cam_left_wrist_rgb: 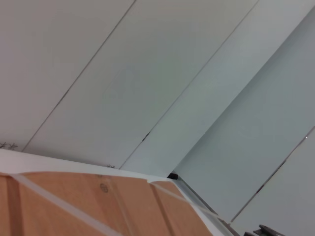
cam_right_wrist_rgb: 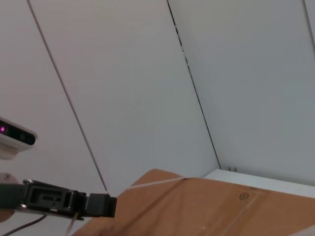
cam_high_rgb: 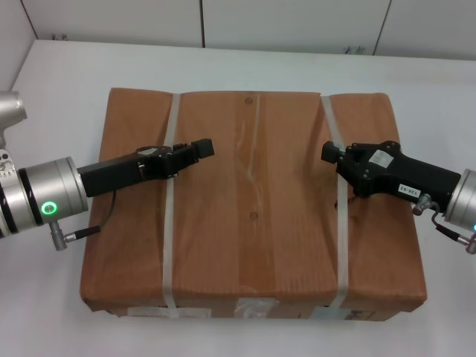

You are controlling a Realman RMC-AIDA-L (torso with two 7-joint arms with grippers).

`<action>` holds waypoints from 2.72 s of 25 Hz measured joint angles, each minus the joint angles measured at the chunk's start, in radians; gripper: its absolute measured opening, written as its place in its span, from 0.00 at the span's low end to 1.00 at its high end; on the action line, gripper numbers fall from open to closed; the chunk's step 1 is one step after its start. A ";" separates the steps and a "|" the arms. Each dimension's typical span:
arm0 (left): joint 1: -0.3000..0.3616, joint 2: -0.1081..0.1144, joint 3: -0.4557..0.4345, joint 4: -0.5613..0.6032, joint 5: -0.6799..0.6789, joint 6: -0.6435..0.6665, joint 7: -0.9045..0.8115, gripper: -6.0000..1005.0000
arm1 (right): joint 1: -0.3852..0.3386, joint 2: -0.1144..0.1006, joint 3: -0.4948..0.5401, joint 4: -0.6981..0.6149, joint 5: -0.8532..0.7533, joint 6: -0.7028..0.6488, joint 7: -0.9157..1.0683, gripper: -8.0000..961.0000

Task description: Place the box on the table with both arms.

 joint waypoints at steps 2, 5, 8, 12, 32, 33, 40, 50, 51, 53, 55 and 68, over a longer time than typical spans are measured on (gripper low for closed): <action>0.000 -0.001 0.000 0.000 0.000 0.000 0.000 0.09 | 0.001 0.000 -0.001 0.000 0.000 0.002 0.000 0.02; 0.000 -0.002 0.000 0.000 0.000 0.000 0.000 0.09 | 0.001 0.000 -0.001 0.001 0.000 0.004 0.000 0.02; 0.000 -0.003 0.000 0.000 0.000 -0.001 0.000 0.09 | 0.002 0.001 -0.001 0.002 0.000 0.005 -0.001 0.02; 0.000 -0.003 0.000 0.000 0.000 -0.001 0.000 0.09 | 0.002 0.002 -0.001 0.002 -0.001 0.005 -0.001 0.02; -0.038 -0.050 0.013 -0.034 0.035 -0.313 0.060 0.09 | 0.078 0.006 -0.042 0.118 -0.004 0.325 -0.010 0.02; -0.040 -0.052 0.013 -0.033 0.037 -0.331 0.064 0.09 | 0.083 0.007 -0.045 0.129 -0.004 0.343 -0.014 0.02; -0.046 -0.062 0.012 -0.028 0.040 -0.404 0.082 0.09 | 0.104 0.007 -0.050 0.177 -0.004 0.421 -0.024 0.02; -0.046 -0.064 0.012 -0.026 0.062 -0.481 0.076 0.10 | 0.122 0.007 -0.051 0.206 -0.004 0.532 -0.019 0.03; -0.045 -0.064 0.012 -0.026 0.063 -0.481 0.076 0.10 | 0.122 0.007 -0.051 0.208 -0.004 0.538 -0.016 0.03; -0.045 -0.064 0.011 -0.026 0.063 -0.479 0.075 0.11 | 0.122 0.007 -0.050 0.209 -0.003 0.548 -0.011 0.04; -0.046 -0.064 0.011 -0.026 0.064 -0.477 0.078 0.11 | 0.122 0.007 -0.050 0.210 -0.003 0.557 -0.007 0.11; -0.039 -0.065 0.011 -0.030 0.074 -0.502 0.081 0.49 | 0.101 0.007 -0.039 0.200 0.020 0.557 -0.004 0.70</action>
